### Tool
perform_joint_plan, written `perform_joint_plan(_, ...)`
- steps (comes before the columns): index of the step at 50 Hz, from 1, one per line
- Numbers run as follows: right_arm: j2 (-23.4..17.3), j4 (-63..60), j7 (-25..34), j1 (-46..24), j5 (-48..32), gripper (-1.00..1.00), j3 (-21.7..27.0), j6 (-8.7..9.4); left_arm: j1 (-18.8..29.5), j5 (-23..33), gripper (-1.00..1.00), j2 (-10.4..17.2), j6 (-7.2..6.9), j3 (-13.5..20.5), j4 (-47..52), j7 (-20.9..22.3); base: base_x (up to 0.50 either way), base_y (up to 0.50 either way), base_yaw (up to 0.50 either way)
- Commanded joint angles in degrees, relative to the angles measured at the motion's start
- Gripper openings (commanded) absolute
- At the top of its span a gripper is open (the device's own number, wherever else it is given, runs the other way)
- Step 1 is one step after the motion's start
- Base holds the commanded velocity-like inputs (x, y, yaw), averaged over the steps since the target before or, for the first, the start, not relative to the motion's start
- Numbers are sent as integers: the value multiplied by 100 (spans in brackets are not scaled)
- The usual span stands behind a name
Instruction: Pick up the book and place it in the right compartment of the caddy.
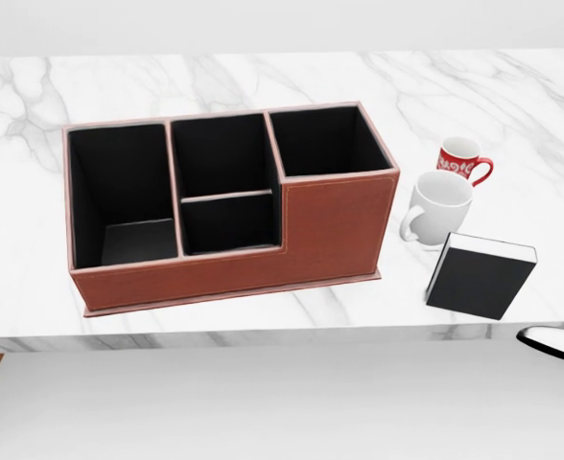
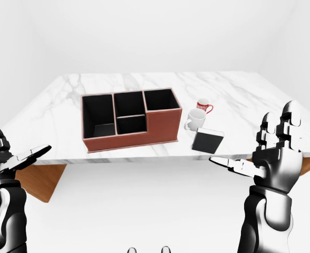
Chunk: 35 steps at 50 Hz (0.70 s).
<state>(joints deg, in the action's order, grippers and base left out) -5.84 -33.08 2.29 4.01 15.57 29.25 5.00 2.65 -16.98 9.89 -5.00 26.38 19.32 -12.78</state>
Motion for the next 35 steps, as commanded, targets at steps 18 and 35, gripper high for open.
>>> perform_joint_plan(18,11,33,12,8,-32,100,-17,0,1,-8,100,8,0,23,-36,-45,29,0,0)
perform_joint_plan(35,-7,87,15,-1,-22,100,-14,0,1,-23,100,17,0,36,-15,-62,29,0,0)
